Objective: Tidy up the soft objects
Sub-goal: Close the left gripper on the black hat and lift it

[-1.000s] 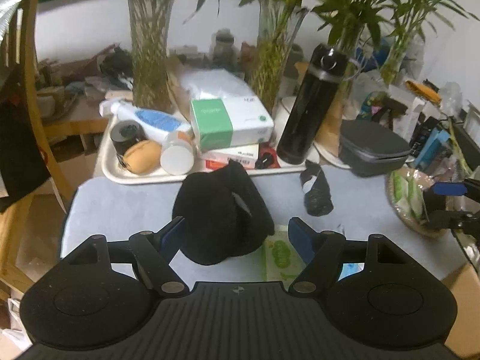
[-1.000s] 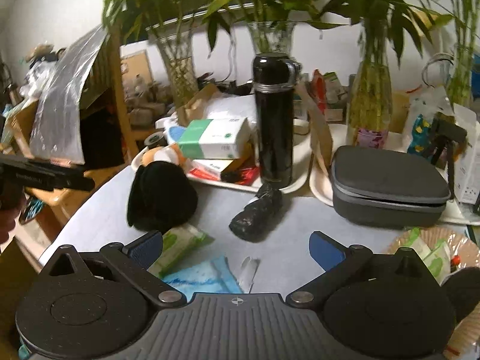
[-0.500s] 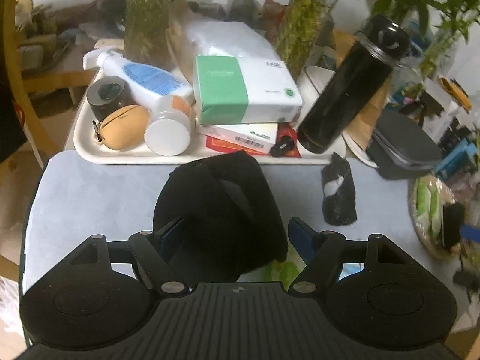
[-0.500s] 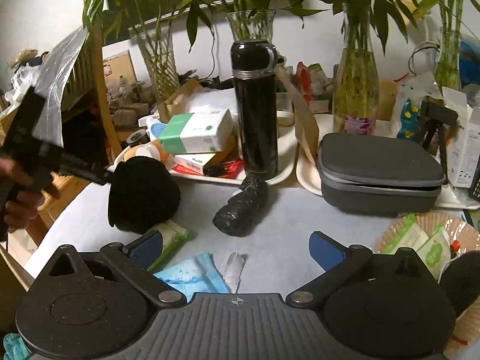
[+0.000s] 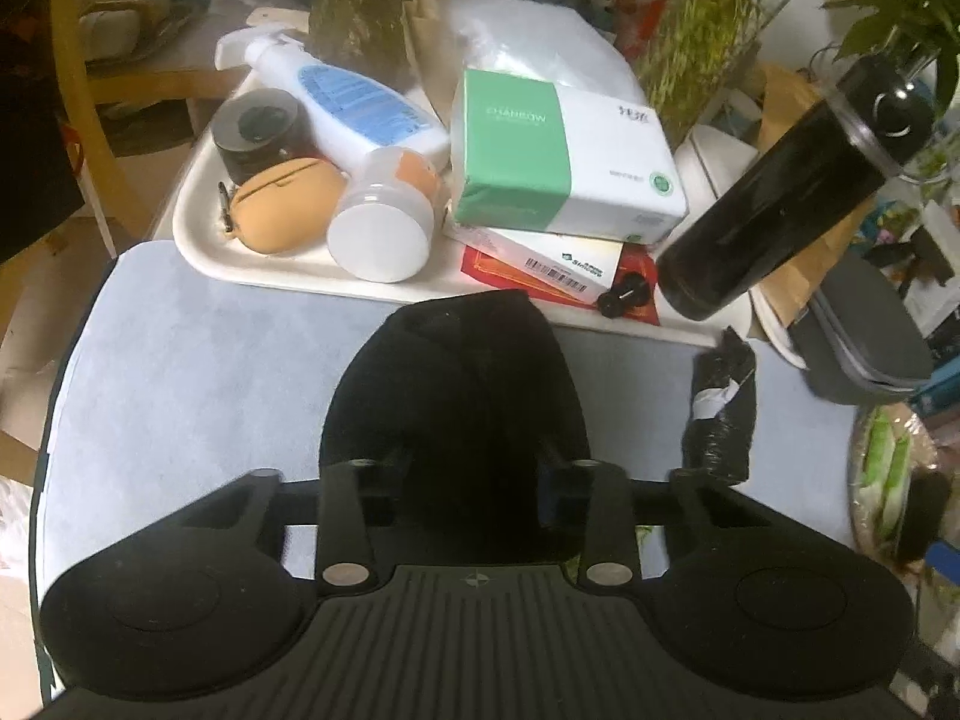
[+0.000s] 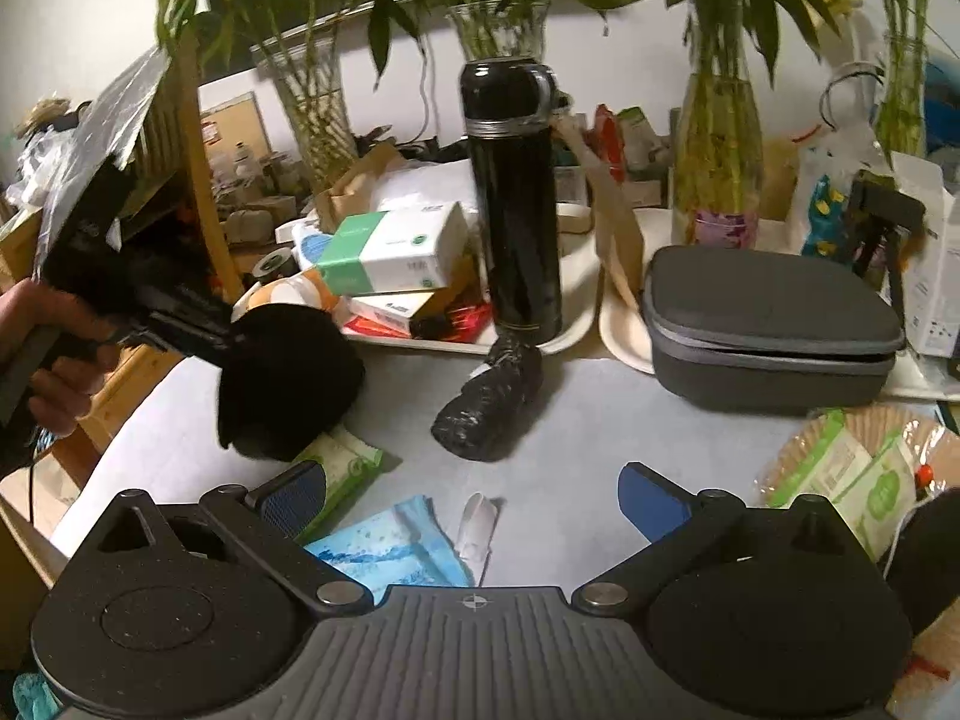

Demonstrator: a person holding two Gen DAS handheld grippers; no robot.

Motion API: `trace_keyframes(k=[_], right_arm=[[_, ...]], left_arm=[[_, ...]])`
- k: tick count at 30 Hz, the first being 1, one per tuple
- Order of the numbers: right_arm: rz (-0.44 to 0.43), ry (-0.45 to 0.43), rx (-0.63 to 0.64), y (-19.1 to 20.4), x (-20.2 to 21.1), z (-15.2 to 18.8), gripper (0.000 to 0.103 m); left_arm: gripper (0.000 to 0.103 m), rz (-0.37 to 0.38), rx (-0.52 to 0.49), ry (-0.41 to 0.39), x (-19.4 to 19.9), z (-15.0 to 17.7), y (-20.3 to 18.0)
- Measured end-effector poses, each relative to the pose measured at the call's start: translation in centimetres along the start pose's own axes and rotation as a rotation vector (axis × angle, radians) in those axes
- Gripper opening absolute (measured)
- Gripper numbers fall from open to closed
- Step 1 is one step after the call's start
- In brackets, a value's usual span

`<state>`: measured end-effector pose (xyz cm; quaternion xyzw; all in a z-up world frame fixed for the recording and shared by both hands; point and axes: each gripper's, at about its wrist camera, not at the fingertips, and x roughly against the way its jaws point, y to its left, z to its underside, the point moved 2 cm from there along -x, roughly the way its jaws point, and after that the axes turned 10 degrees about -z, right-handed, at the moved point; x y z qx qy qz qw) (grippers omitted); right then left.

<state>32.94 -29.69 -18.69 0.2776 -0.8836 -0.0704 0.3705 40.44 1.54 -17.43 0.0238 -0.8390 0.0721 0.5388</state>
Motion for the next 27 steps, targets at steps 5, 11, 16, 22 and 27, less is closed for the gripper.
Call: trace_keyframes(k=[5, 11, 16, 22, 27], right_arm=[[0.004, -0.007, 0.0, -0.1, 0.1, -0.1, 0.103], [0.009, -0.004, 0.01, 0.0, -0.3, -0.1, 0.103], [0.024, 0.007, 0.006, -0.1, -0.6, 0.0, 0.103], [0.029, 0.017, 0.013, 0.0, -0.9, 0.0, 0.103], [0.035, 0.024, 0.013, 0.0, -1.1, 0.0, 0.103]], left_arm=[[0.023, 0.023, 0.008, -0.069, 2.1, 0.8, 0.9], [0.022, 0.044, -0.006, -0.176, 5.1, 2.0, 1.5], [0.022, 0.094, -0.091, -0.274, 7.3, 3.1, 1.1], [0.022, 0.079, -0.209, -0.327, 8.3, 4.5, 0.4], [0.027, 0.007, -0.317, -0.288, 7.8, 5.4, -0.1]])
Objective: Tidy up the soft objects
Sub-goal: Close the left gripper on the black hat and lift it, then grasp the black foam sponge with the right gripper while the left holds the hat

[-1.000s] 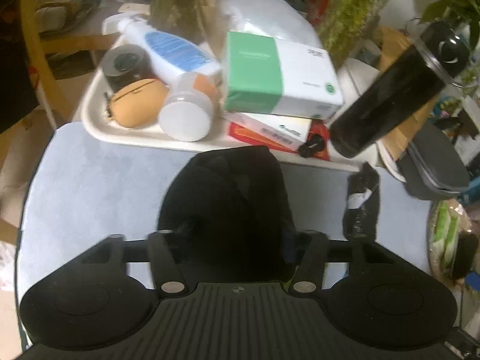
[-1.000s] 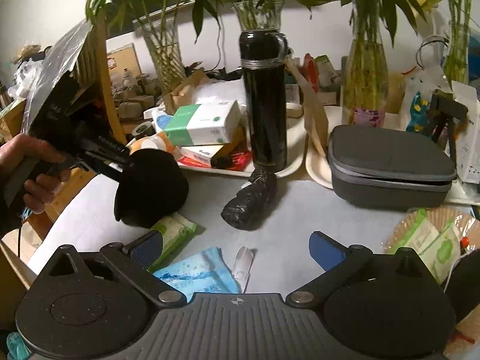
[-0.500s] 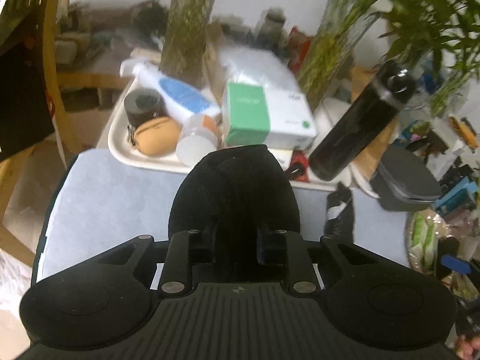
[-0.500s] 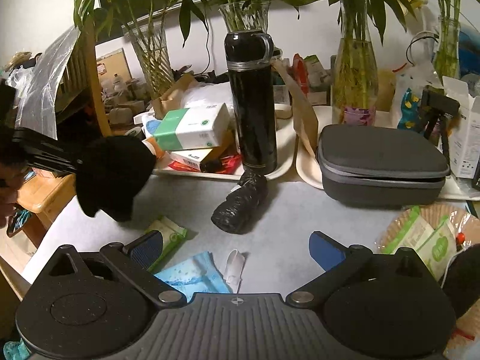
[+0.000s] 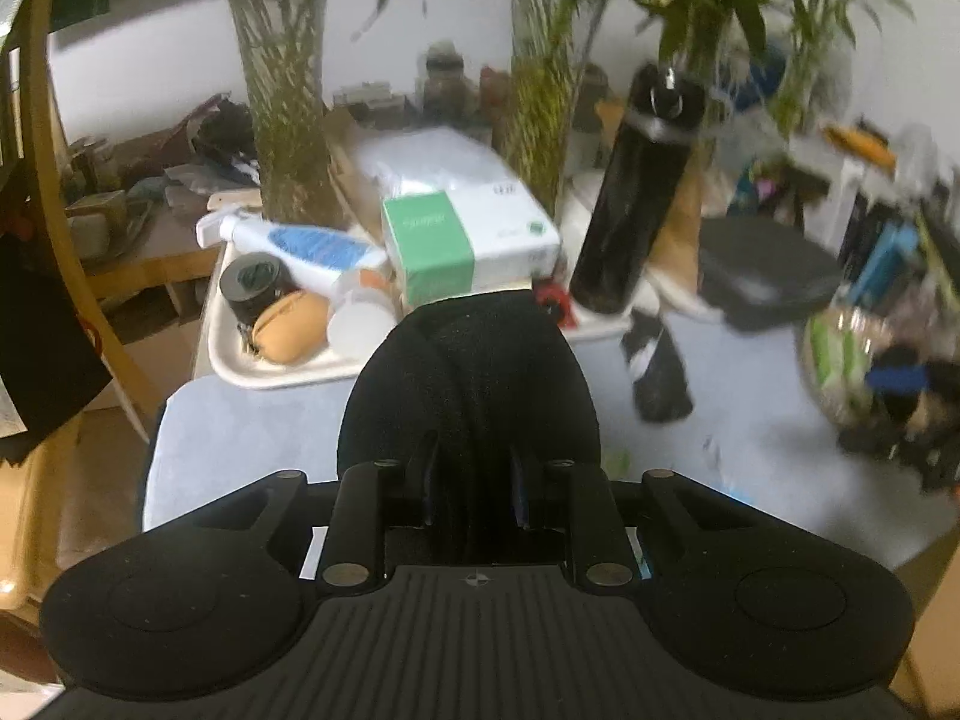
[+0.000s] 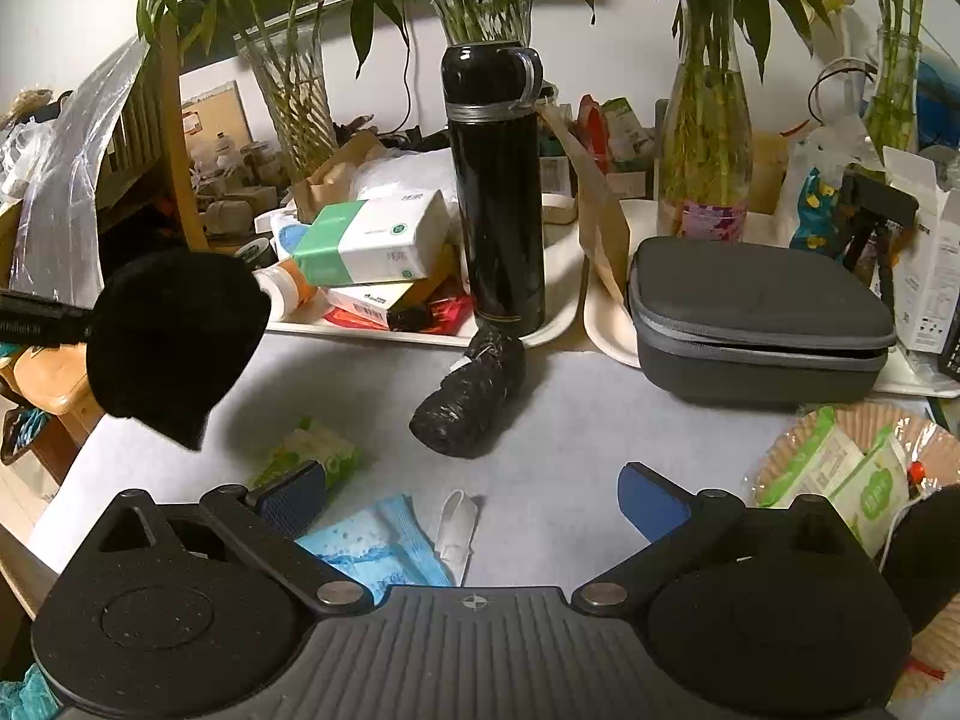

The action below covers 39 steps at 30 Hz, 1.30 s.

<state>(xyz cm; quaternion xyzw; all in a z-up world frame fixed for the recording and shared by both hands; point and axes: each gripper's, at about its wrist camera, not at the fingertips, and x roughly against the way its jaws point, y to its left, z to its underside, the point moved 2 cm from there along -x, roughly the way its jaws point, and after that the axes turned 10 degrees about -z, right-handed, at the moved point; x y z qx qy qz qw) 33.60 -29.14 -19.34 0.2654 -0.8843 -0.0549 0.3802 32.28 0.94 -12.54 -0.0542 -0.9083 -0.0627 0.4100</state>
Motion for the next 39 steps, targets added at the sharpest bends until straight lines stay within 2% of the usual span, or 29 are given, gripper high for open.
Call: trace_keyframes(k=[1, 5, 10, 16, 21, 26, 27, 29, 30, 31, 34, 39], right_arm=[[0.0, 0.0, 0.0, 0.0, 0.0, 0.0, 0.103], [-0.001, 0.0, 0.001, 0.0, 0.0, 0.0, 0.103], [-0.001, -0.002, 0.005, 0.0, 0.1, 0.0, 0.103], [-0.001, -0.015, 0.01, 0.1, 0.3, -0.1, 0.103], [-0.005, -0.018, 0.023, 0.5, 0.4, -0.2, 0.103], [0.001, -0.011, 0.025, 0.6, 0.3, -0.2, 0.103], [0.001, -0.011, 0.024, 0.5, 0.3, -0.2, 0.103], [0.005, -0.009, 0.024, 0.4, 0.3, -0.2, 0.103], [0.007, -0.008, 0.025, 0.4, 0.3, -0.2, 0.103], [0.009, -0.009, 0.024, 0.4, 0.3, -0.2, 0.103], [0.01, -0.013, 0.023, 0.3, 0.5, -0.2, 0.103], [0.007, -0.025, 0.024, 0.4, 0.8, -0.3, 0.103]], left_arm=[[0.034, 0.008, -0.023, 0.024, -0.5, 0.2, 0.0], [0.046, 0.002, -0.06, 0.069, -1.8, 1.0, -0.1], [0.063, 0.04, 0.026, 0.026, -0.6, 1.8, 1.2], [0.063, 0.022, 0.096, 0.006, 0.4, 2.6, 2.9], [0.063, 0.049, 0.085, 0.012, -0.2, 2.9, 3.0], [0.062, 0.054, 0.065, 0.063, -2.1, 2.2, 2.4], [0.062, 0.053, 0.057, 0.067, -2.3, 2.2, 2.2], [0.034, 0.062, 0.045, 0.067, -2.5, 2.1, 1.9], [0.022, 0.059, 0.043, 0.091, -2.8, 2.0, 1.8], [0.018, 0.052, 0.05, 0.098, -2.8, 2.0, 1.9], [0.016, 0.054, 0.066, 0.036, -1.5, 1.8, 2.1], [0.015, 0.086, 0.157, -0.06, 1.4, 1.2, 3.6]])
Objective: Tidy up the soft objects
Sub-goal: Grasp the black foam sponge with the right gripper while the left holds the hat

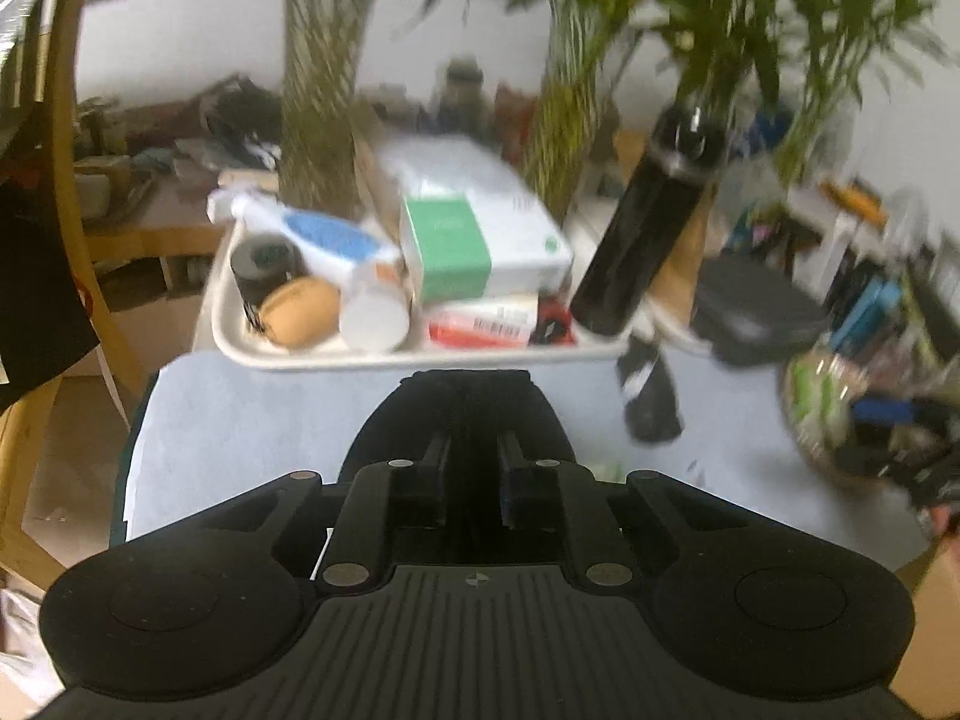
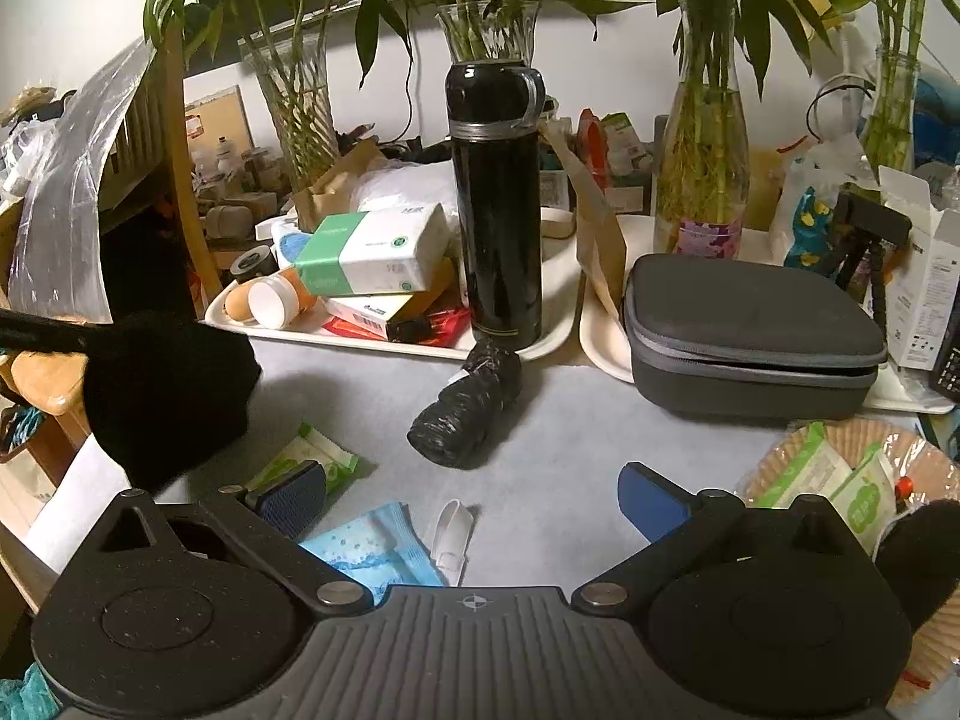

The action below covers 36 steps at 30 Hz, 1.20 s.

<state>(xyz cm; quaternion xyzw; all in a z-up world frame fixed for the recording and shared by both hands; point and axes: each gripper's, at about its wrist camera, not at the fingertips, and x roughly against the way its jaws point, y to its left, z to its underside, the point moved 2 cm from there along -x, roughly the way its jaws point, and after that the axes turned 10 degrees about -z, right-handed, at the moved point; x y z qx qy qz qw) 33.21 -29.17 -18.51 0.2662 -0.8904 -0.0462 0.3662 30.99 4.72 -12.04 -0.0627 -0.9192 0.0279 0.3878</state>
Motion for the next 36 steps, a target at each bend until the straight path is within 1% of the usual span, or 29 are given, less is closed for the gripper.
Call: trace_keyframes(k=[3, 5, 8, 10, 13, 16, 19, 20, 21, 23, 27, 30, 32, 36], right_arm=[[-0.002, -0.006, 0.011, 0.3, 0.1, -0.1, 0.103], [-0.002, -0.008, 0.016, 0.4, 0.1, -0.1, 0.103], [-0.005, -0.014, 0.02, 0.5, 0.2, -0.2, 0.103], [-0.003, -0.018, 0.023, 0.6, 0.3, -0.2, 0.103], [-0.004, -0.023, 0.021, 0.5, 0.4, -0.2, 0.103], [-0.002, -0.045, 0.022, 0.4, 0.9, -0.2, 0.103], [-0.02, -0.079, 0.001, 0.4, 1.7, -0.5, 0.101], [-0.04, -0.086, -0.014, 0.3, 2.0, -0.7, 0.098], [-0.05, -0.09, -0.018, 0.4, 2.3, -0.9, 0.097], [-0.028, -0.089, -0.012, 0.8, 3.1, -1.6, 0.097], [-0.086, -0.039, 0.055, 3.1, 4.5, -3.0, 0.098], [-0.107, 0.008, 0.11, 4.9, 5.1, -3.8, 0.103], [-0.106, 0.037, 0.107, 5.5, 5.2, -4.1, 0.103], [-0.099, 0.114, 0.061, 6.1, 4.6, -4.7, 0.103]], left_arm=[[0.015, 0.037, 0.066, -0.031, 1.5, -0.7, 0.7], [0.015, 0.074, 0.115, -0.035, 1.9, -1.2, 1.1], [0.015, 0.153, 0.228, -0.026, 2.2, -1.6, 2.1], [0.015, 0.177, 0.272, -0.027, 2.3, -1.7, 2.5], [0.015, 0.196, 0.308, -0.031, 2.6, -1.8, 2.8], [0.015, 0.203, 0.312, -0.045, 3.4, -1.9, 2.5], [0.015, 0.183, 0.281, -0.074, 4.9, -1.7, 1.9], [0.015, 0.168, 0.264, -0.085, 5.5, -1.7, 1.5], [0.015, 0.15, 0.242, -0.096, 6.0, -1.6, 1.2], [0.015, 0.118, 0.196, -0.118, 7.3, -1.4, 0.6], [0.015, 0.022, 0.079, -0.173, 10.2, -0.6, -0.7], [0.015, -0.045, 0.006, -0.207, 11.9, 0.1, -1.4], [0.015, -0.071, -0.033, -0.228, 12.9, 0.6, -1.7], [0.015, -0.128, -0.091, -0.269, 14.4, 1.6, -1.8]])
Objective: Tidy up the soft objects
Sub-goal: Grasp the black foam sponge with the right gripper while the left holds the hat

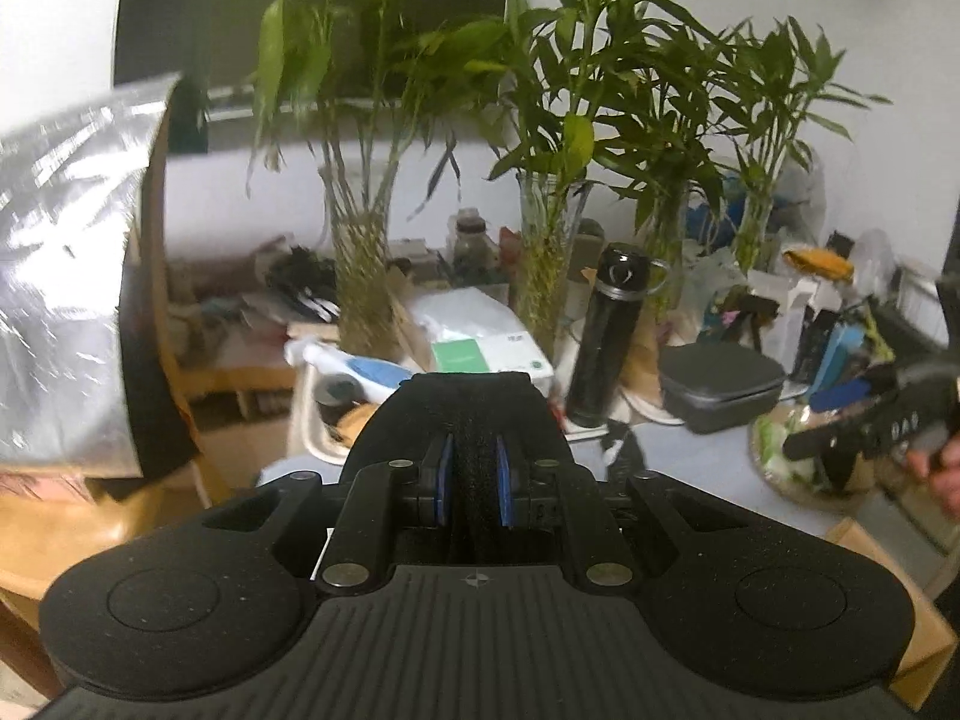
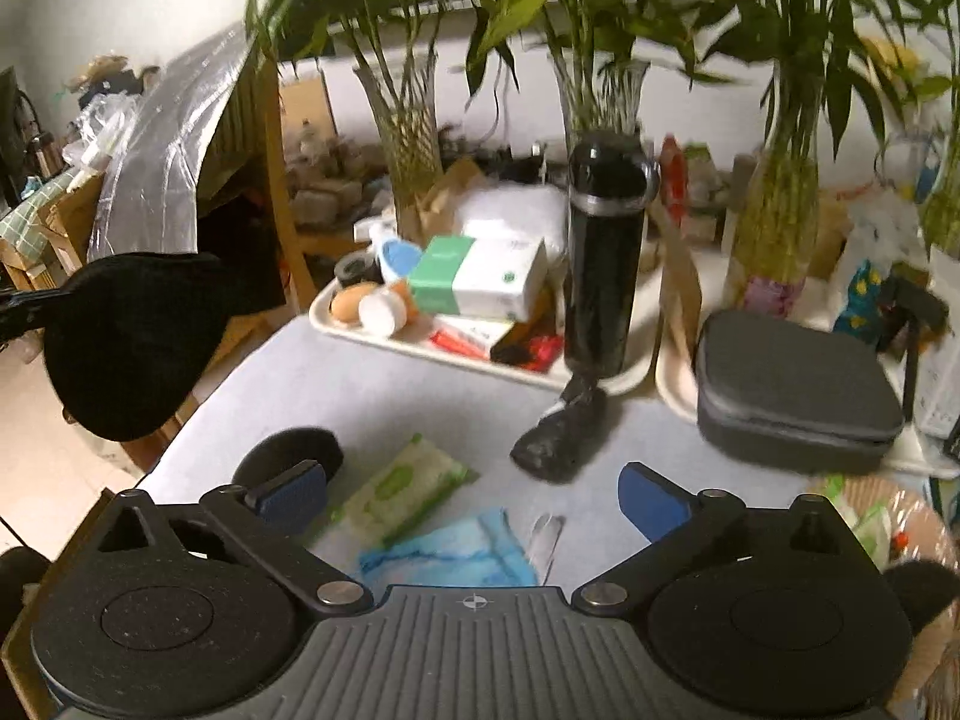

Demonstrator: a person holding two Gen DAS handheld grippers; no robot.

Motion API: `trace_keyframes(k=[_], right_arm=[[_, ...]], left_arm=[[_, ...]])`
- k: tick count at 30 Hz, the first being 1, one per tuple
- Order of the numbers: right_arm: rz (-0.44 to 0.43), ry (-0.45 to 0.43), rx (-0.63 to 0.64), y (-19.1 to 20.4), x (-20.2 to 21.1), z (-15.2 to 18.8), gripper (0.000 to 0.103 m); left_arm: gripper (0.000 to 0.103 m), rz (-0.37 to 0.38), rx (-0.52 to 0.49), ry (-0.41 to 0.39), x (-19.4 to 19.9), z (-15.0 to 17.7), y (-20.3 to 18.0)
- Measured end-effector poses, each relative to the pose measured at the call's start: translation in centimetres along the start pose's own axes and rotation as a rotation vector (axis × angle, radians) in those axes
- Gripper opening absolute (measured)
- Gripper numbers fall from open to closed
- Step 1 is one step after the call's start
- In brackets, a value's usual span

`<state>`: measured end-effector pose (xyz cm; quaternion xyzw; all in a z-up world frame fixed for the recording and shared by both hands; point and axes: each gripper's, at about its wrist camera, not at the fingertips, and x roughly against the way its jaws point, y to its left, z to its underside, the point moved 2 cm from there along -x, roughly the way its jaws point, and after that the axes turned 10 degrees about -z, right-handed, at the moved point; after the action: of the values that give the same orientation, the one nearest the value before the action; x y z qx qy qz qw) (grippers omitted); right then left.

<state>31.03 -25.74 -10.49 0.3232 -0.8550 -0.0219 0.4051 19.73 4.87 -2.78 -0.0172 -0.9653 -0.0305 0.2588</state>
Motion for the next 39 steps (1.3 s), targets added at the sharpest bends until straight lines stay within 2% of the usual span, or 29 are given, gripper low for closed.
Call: trace_keyframes(k=[4, 9, 14, 24, 29, 34, 39], right_arm=[[0.015, 0.053, -0.001, 0.5, -0.7, -0.4, 0.103], [0.033, 0.13, -0.072, 0.6, -2.2, -1.4, 0.103], [0.043, 0.17, -0.117, 1.2, -4.2, -2.9, 0.103], [-0.052, 0.321, -0.084, 5.7, -13.2, -5.2, 0.102], [-0.088, 0.404, 0.033, 7.5, -18.0, -5.1, 0.097], [-0.213, 0.486, 0.13, 8.7, -22.2, -4.0, 0.097], [-0.288, 0.582, 0.204, 9.6, -25.2, -3.1, 0.098]], left_arm=[[0.015, -0.031, -0.004, 0.002, 0.7, 0.7, 0.5], [0.015, -0.054, 0.004, 0.007, 1.2, 1.7, 1.3], [0.015, -0.071, 0.012, 0.028, 1.3, 3.1, 2.2], [0.015, -0.102, 0.056, 0.082, 1.8, 6.2, 4.6], [0.015, -0.102, 0.077, 0.1, 2.2, 7.3, 5.5], [0.015, -0.097, 0.083, 0.104, 2.5, 8.1, 6.1], [0.015, -0.091, 0.101, 0.109, 2.6, 8.6, 6.5]])
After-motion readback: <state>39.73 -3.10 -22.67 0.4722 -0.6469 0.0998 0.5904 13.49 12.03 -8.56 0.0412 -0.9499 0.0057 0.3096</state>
